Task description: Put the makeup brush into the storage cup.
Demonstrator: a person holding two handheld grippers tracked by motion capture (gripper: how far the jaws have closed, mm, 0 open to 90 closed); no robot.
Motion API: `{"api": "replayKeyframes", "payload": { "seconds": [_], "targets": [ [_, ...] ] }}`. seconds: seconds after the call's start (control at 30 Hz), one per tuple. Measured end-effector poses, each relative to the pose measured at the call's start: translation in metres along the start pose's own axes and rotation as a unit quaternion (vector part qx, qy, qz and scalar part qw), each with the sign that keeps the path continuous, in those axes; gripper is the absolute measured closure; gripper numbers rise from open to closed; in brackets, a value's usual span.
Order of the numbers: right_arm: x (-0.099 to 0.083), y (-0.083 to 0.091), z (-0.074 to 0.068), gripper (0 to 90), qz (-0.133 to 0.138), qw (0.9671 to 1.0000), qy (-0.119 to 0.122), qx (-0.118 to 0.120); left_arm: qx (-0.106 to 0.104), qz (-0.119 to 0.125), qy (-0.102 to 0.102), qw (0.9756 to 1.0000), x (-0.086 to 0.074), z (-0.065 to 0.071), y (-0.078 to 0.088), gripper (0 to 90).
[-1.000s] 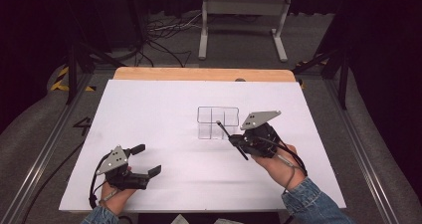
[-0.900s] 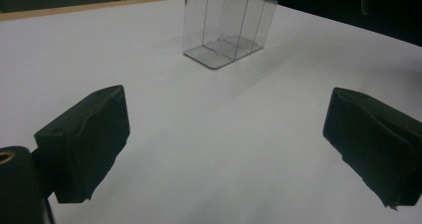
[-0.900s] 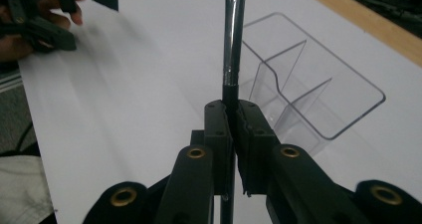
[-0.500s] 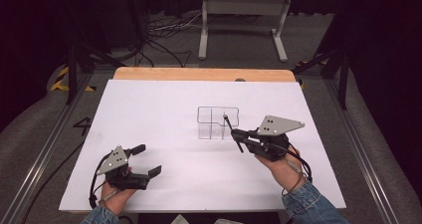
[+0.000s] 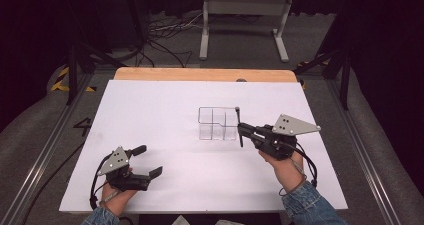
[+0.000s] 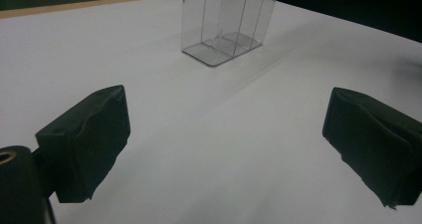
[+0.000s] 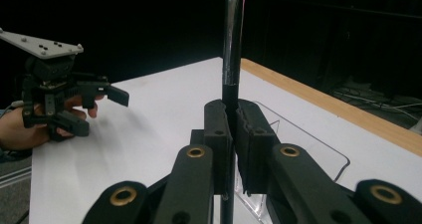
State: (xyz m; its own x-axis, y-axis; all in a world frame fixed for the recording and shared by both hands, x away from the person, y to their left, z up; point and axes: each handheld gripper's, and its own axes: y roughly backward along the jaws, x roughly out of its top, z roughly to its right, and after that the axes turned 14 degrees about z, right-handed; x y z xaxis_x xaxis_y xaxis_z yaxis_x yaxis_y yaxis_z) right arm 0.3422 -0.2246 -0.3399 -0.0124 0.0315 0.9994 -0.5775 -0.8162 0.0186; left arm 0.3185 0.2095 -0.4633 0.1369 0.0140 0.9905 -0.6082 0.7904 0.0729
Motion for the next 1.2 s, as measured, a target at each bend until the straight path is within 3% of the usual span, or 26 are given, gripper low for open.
{"api": "replayKeyframes", "payload": {
  "seconds": [0.13, 0.43, 0.6, 0.73, 0.97, 1.2],
  "targets": [
    [0.0, 0.001, 0.0, 84.8, 0.019, 0.9998, 0.002, -0.007, 0.0, -0.001, 0.0, 1.0, 0.0, 0.0, 0.0, 5.6],
    [-0.005, -0.012, 0.004, 84.8, 0.036, 0.9993, 0.011, -0.009, -0.001, -0.001, 0.0, 1.0, 0.0, 0.0, 0.0, 5.6],
    [-0.002, -0.021, 0.009, 84.7, 0.046, 0.9989, -0.007, -0.008, -0.002, -0.001, -0.001, 1.0, 0.0, 0.0, 0.0, 5.6],
    [-0.001, -0.029, 0.013, 84.7, 0.056, 0.9984, -0.003, -0.012, -0.002, -0.002, -0.003, 1.0, 0.0, 0.0, 0.0, 5.6],
    [0.0, -0.041, 0.021, 84.7, 0.065, 0.9976, -0.016, -0.017, -0.003, -0.003, -0.004, 1.0, 0.0, 0.0, 0.0, 5.6],
    [0.001, -0.057, 0.028, 84.6, 0.058, 0.998, -0.009, -0.023, -0.002, -0.006, -0.006, 1.0, -0.001, 0.0, -0.001, 5.7]
  ]
}}
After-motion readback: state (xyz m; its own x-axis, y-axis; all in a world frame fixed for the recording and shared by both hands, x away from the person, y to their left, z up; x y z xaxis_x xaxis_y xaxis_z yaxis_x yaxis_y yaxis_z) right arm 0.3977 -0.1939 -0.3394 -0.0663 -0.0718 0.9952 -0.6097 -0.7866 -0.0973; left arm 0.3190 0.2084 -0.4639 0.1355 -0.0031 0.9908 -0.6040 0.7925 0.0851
